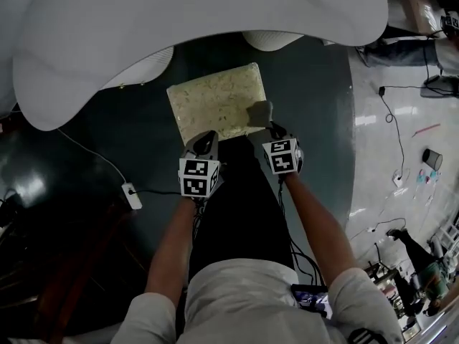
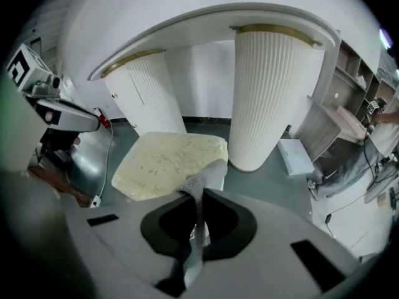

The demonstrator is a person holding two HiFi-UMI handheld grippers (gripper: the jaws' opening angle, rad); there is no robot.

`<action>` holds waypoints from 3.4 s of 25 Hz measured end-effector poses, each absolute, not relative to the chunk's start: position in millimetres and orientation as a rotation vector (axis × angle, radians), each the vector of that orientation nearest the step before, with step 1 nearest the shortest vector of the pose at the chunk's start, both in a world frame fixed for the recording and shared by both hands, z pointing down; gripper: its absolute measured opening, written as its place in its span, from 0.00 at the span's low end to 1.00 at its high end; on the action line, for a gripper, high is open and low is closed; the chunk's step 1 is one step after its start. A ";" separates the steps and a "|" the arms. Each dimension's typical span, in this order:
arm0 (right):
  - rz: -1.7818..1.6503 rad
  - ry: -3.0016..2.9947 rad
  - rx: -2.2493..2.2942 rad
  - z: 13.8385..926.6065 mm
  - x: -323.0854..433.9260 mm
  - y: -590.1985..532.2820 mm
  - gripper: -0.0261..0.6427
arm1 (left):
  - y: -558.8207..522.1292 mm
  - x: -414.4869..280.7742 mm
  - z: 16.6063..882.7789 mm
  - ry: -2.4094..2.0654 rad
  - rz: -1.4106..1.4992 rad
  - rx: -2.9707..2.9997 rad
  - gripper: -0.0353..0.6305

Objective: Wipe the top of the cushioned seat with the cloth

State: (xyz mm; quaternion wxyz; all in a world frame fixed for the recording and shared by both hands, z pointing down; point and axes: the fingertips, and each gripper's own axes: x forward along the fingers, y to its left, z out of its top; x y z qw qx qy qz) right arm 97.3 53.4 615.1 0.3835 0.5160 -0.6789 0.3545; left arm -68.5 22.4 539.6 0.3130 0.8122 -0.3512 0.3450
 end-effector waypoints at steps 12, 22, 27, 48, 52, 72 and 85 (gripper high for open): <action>0.744 -2.089 1.266 453.3 47.2 62.4 0.06 | 51.4 -61.3 406.7 -1.063 0.735 2.273 0.07; 0.572 -2.283 1.347 277.4 23.5 78.6 0.06 | 72.7 -91.9 269.2 -1.255 0.596 2.315 0.07; 0.409 -2.408 1.390 192.5 12.0 72.8 0.06 | 75.3 -95.7 199.2 -1.351 0.469 2.397 0.07; 0.116 -2.539 1.300 67.0 12.1 155.7 0.06 | 147.6 -83.1 75.1 -1.579 0.153 2.467 0.07; 0.106 -2.576 1.299 63.6 31.4 183.0 0.06 | 181.4 -62.6 77.8 -1.593 0.146 2.452 0.07; 0.009 -2.809 1.250 19.0 198.7 288.4 0.06 | 305.7 107.3 30.2 -1.844 0.052 2.409 0.07; 0.012 -2.822 1.249 20.1 224.0 314.8 0.06 | 331.0 141.3 30.5 -1.897 0.118 2.428 0.07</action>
